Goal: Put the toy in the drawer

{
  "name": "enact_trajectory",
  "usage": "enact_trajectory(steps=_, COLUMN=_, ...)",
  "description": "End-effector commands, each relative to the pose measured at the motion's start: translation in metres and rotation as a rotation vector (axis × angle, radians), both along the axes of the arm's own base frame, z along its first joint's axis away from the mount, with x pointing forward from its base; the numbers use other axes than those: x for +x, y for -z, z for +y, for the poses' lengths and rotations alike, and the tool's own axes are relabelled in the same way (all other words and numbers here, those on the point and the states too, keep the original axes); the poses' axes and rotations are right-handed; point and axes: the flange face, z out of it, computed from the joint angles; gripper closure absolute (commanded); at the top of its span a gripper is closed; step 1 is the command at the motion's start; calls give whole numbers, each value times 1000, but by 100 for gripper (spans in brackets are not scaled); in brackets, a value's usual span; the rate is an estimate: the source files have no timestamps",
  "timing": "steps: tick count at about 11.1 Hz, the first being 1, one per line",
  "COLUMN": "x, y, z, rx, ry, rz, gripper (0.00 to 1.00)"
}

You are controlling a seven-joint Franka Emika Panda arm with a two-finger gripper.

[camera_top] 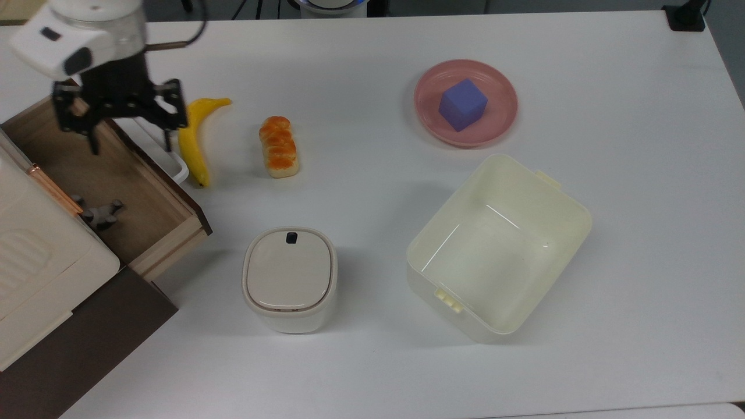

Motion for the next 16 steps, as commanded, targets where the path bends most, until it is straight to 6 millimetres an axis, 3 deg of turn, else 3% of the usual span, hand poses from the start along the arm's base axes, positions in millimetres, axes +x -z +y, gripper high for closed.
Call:
enact_trajectory(steps=1, x=8, y=-10, z=85, rx=81, ry=143, rz=-34, gripper=4)
enact_trajectory(steps=5, x=-19, y=-17, z=153, rx=145, ry=226, rz=163, gripper=0)
enact_trajectory(steps=8, x=-41, y=-33, z=192, rx=158, ry=292, rz=231, gripper=0)
enact_trajectory(steps=11, x=-50, y=-35, z=197, rx=159, ry=364, rz=255, gripper=0)
enact_trajectory(steps=13, x=-56, y=-44, z=188, rx=159, ry=368, rz=250, gripper=0)
enact_trajectory(steps=16, x=-53, y=-47, z=185, rx=151, ry=366, rz=218, gripper=0)
